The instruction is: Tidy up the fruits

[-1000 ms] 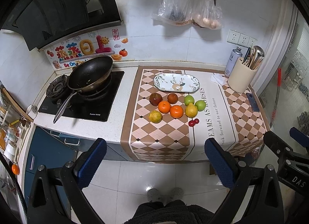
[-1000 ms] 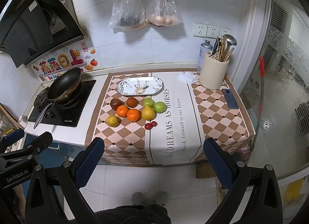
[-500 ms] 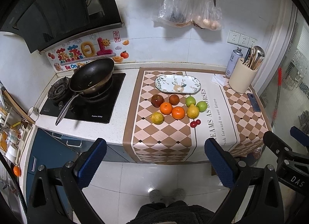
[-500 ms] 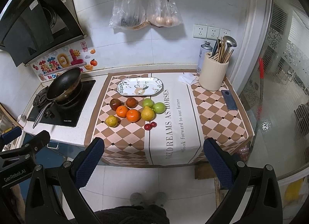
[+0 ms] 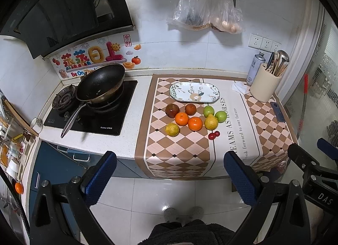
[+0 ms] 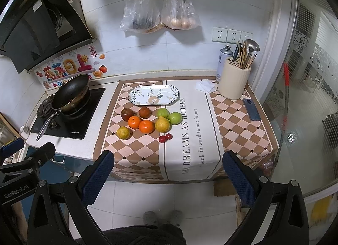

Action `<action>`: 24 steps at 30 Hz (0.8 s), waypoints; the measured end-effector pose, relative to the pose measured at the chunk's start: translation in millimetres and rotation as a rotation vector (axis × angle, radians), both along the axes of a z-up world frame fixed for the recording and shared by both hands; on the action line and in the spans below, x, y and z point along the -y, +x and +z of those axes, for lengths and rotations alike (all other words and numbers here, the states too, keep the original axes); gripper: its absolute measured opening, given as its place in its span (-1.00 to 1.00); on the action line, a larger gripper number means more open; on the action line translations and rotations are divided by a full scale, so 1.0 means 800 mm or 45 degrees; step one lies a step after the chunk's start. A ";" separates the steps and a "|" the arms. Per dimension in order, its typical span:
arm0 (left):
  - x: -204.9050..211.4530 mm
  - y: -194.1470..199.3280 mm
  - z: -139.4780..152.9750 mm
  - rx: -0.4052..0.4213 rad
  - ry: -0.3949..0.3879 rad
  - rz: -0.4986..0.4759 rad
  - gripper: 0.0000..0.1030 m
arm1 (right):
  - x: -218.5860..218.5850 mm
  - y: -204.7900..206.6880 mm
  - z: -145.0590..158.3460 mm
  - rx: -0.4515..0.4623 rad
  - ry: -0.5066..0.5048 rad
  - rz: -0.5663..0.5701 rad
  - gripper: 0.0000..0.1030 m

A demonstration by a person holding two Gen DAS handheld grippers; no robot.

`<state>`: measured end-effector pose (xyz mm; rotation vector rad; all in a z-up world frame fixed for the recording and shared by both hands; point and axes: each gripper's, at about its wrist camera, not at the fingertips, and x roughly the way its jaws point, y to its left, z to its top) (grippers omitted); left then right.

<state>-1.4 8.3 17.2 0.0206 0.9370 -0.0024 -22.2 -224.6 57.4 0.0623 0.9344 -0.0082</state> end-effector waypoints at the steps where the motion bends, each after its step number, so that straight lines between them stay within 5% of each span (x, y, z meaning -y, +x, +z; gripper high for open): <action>1: 0.000 0.000 0.000 0.003 0.003 -0.001 1.00 | 0.000 0.001 0.000 0.002 0.001 -0.001 1.00; 24: -0.002 0.004 0.006 0.020 0.004 -0.005 1.00 | 0.003 -0.003 -0.002 0.016 0.002 -0.005 1.00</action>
